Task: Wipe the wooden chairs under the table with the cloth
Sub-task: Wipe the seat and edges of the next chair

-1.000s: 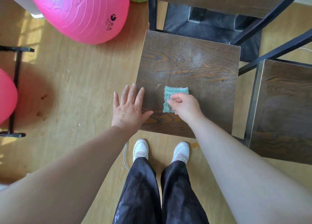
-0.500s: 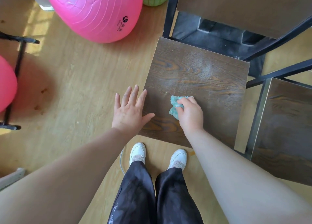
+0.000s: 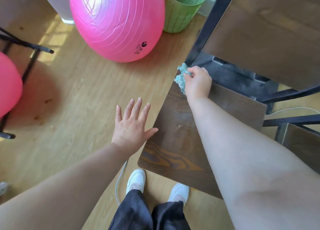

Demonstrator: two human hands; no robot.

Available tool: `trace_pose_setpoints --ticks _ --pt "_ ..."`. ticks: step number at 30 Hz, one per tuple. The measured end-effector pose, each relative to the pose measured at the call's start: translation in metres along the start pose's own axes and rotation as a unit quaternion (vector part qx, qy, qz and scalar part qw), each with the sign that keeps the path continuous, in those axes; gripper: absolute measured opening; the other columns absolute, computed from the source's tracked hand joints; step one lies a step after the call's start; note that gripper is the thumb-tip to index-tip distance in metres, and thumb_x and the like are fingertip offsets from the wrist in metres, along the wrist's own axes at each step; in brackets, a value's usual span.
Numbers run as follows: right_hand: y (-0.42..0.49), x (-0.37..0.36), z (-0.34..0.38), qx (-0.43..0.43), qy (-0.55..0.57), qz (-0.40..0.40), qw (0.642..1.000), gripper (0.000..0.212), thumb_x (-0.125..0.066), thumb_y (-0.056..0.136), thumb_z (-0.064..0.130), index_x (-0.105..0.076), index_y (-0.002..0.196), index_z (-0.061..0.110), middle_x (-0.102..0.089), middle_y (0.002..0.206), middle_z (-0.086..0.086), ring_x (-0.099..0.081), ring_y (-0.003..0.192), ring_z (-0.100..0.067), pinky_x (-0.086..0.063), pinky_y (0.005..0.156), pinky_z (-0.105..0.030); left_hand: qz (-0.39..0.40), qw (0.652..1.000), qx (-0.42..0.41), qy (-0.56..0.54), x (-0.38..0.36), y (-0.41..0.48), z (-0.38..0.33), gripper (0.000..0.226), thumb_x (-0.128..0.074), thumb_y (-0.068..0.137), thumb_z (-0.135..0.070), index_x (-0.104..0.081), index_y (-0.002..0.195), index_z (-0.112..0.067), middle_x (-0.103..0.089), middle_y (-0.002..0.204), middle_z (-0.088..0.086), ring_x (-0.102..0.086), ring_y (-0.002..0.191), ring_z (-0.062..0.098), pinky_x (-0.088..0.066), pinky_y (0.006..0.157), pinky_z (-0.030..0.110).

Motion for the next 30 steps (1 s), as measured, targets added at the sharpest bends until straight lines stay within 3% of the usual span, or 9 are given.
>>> trace_pose_setpoints --ticks 4,7,10,14,16,19,22,27,30 --pt "0.006 -0.029 -0.001 -0.010 -0.047 0.072 0.996 0.029 -0.061 0.094 0.023 -0.067 0.122 0.018 -0.054 0.121 0.002 -0.057 0.099 -0.016 -0.036 0.081 -0.016 -0.008 1.000 0.004 -0.009 0.000 0.007 0.009 0.087 -0.018 0.088 -0.076 0.000 0.158 -0.029 0.002 0.167 0.004 0.006 0.153 0.027 -0.001 0.120 0.060" --pt "0.002 -0.034 -0.001 0.002 -0.080 0.101 0.992 0.040 -0.066 0.091 0.033 -0.062 0.129 0.020 -0.048 0.125 0.004 -0.057 0.104 -0.017 -0.043 0.090 -0.023 0.002 1.000 0.009 -0.014 -0.001 0.007 0.016 0.087 -0.019 0.088 -0.076 0.002 0.158 -0.029 0.004 0.167 0.003 0.008 0.153 0.027 -0.001 0.120 0.060" --pt "-0.001 -0.032 0.001 0.012 -0.089 0.113 0.990 0.037 -0.066 0.093 0.025 -0.063 0.129 0.019 -0.050 0.124 0.003 -0.058 0.105 -0.018 -0.047 0.093 -0.027 0.010 1.000 0.010 -0.022 -0.001 0.000 0.020 0.087 -0.023 0.089 -0.076 0.002 0.158 -0.029 0.004 0.167 0.003 0.009 0.153 0.026 0.000 0.120 0.060" --pt "-0.016 -0.035 -0.008 -0.055 -0.019 0.097 0.994 0.023 -0.058 0.096 0.017 -0.066 0.118 0.015 -0.052 0.084 0.016 -0.058 0.075 -0.001 -0.036 0.059 -0.001 0.009 0.999 0.017 -0.031 -0.005 -0.016 0.028 0.088 -0.023 0.087 -0.077 -0.005 0.158 -0.028 -0.002 0.167 0.003 0.005 0.153 0.027 -0.001 0.119 0.061" --pt "-0.030 -0.036 -0.012 -0.054 -0.005 0.095 0.994 0.019 -0.057 0.097 0.015 -0.067 0.113 0.013 -0.050 0.076 0.018 -0.056 0.068 0.002 -0.036 0.051 -0.002 0.018 0.999 0.021 -0.032 -0.009 -0.027 0.032 0.088 -0.019 0.086 -0.078 -0.005 0.158 -0.029 -0.002 0.167 0.003 0.005 0.153 0.027 0.000 0.120 0.061" --pt "-0.060 -0.035 -0.011 -0.009 -0.017 0.116 0.993 0.022 -0.056 0.097 0.011 -0.069 0.115 0.012 -0.053 0.086 0.015 -0.055 0.068 0.003 -0.046 0.062 -0.013 0.032 0.999 0.028 -0.025 -0.016 -0.041 0.037 0.087 -0.018 0.087 -0.077 -0.002 0.158 -0.029 0.001 0.167 0.002 0.008 0.153 0.026 0.001 0.119 0.061" --pt "-0.102 -0.039 -0.013 0.077 -0.055 0.139 0.986 0.029 -0.057 0.096 0.007 -0.069 0.121 0.015 -0.054 0.102 0.001 -0.049 0.083 -0.006 -0.040 0.076 -0.016 0.024 0.999 0.035 -0.025 -0.020 -0.055 0.040 0.090 -0.014 0.084 -0.078 -0.004 0.158 -0.029 -0.001 0.167 0.002 0.005 0.153 0.026 0.000 0.119 0.061" --pt "-0.173 -0.042 -0.024 0.120 -0.060 0.172 0.976 0.032 -0.059 0.093 0.006 -0.070 0.120 0.018 -0.049 0.096 0.005 -0.050 0.084 -0.011 -0.040 0.080 -0.016 0.015 0.998 0.048 -0.028 -0.025 -0.077 0.044 0.093 -0.010 0.081 -0.080 -0.007 0.158 -0.028 -0.004 0.166 0.002 0.001 0.153 0.026 -0.001 0.119 0.061" --pt "-0.215 -0.043 -0.031 0.149 -0.067 0.182 0.970 0.034 -0.062 0.089 0.003 -0.071 0.119 0.017 -0.056 0.095 -0.003 -0.059 0.084 -0.022 -0.051 0.082 -0.030 0.014 0.999 0.049 -0.020 -0.028 -0.090 0.047 0.090 -0.017 0.084 -0.078 -0.004 0.158 -0.028 -0.003 0.167 0.003 0.002 0.153 0.026 -0.001 0.119 0.061"
Point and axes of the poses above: each hand's wrist, its own y-axis towards the middle knuckle, its own x-axis out of the back of the hand, z = x × y, the point moved 5 cm from there along y, towards the middle knuckle
